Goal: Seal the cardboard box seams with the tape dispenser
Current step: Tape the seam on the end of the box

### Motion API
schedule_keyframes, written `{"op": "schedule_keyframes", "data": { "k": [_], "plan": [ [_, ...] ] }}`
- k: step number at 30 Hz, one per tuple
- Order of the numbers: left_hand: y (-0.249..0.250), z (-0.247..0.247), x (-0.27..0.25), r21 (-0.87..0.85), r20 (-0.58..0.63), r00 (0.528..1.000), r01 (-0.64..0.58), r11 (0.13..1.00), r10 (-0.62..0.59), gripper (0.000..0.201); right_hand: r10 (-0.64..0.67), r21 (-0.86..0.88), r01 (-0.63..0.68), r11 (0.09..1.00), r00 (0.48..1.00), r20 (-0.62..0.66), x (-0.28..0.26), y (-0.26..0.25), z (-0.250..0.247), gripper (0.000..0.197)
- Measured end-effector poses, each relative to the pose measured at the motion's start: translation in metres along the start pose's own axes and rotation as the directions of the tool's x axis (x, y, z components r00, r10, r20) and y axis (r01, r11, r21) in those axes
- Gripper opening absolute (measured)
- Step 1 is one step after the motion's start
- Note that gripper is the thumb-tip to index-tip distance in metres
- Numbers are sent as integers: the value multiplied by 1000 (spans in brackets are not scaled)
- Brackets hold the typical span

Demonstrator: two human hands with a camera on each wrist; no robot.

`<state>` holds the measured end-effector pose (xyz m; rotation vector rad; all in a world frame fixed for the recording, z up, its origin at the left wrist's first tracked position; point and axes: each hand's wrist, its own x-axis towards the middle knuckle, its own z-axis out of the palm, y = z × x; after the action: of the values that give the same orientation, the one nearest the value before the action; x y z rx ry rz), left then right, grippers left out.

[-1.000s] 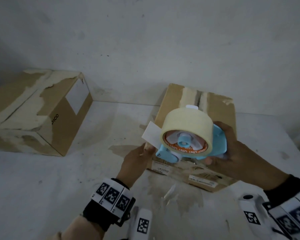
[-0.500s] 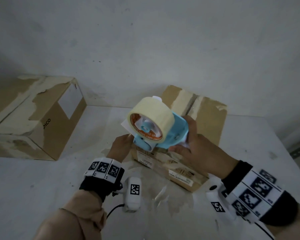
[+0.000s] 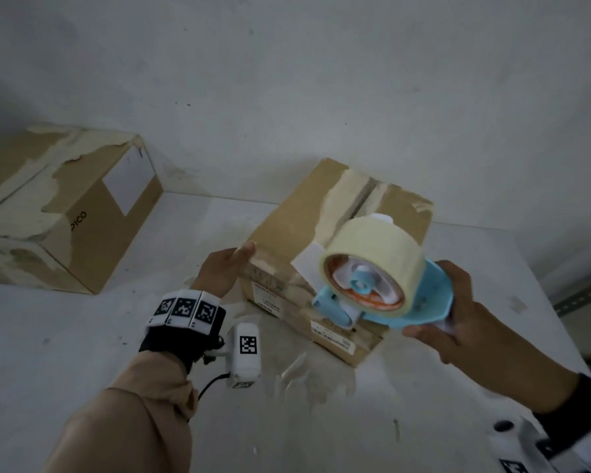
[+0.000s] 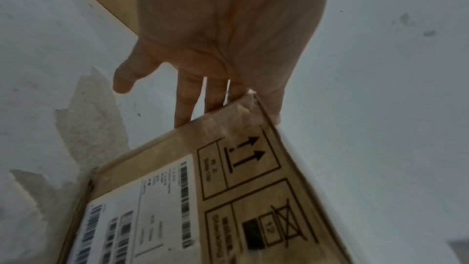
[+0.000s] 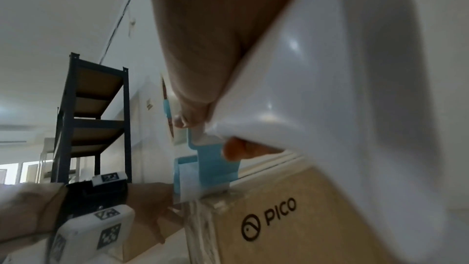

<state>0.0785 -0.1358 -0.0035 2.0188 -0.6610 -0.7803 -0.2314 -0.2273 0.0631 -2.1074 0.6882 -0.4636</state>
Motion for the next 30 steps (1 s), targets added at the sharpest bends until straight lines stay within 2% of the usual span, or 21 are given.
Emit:
{"op": "schedule_keyframes", "data": {
  "k": [3, 5, 6, 8, 9, 10, 13, 16, 22, 30],
  "plan": [
    [9, 2, -6, 69, -24, 1000, 21, 997, -20, 76, -16, -20, 16, 1000, 999, -40, -12, 8, -4, 61],
    [16, 10, -17, 242, -121, 993, 42, 969, -12, 71, 10, -6, -10, 1000, 1000, -11, -14, 10, -3, 66],
    [19, 16, -26, 395, -155, 987, 23, 918, 42, 66, 14, -7, -14, 1000, 1000, -3, -13, 12, -4, 70],
    [26, 38, -49, 680, -69, 976, -107, 725, 209, 57, 16, -29, -16, 999, 1000, -15, -12, 12, -6, 73],
    [28, 50, -58, 746, 11, 964, -184, 640, 265, 54, 13, -41, -14, 999, 1000, -13, -12, 13, -7, 74],
    [28, 60, -63, 758, 61, 960, -223, 613, 273, 52, 4, -53, -5, 999, 1000, -6, -11, 13, -7, 75],
    [29, 72, -63, 736, 47, 971, -193, 648, 236, 52, -25, -68, 26, 997, 1000, 15, -10, 15, -6, 76],
    [27, 73, -59, 777, 11, 971, -158, 609, 237, 54, -24, -43, 25, 999, 999, 33, -12, 16, -7, 69],
    [29, 74, -62, 763, -12, 979, -123, 635, 204, 65, -43, 25, 43, 999, 999, 10, -43, 34, -35, 67],
    [37, 74, -68, 773, -15, 987, -89, 628, 160, 69, 15, 61, -15, 998, 1000, 1, -78, 59, -46, 68]
  ]
}}
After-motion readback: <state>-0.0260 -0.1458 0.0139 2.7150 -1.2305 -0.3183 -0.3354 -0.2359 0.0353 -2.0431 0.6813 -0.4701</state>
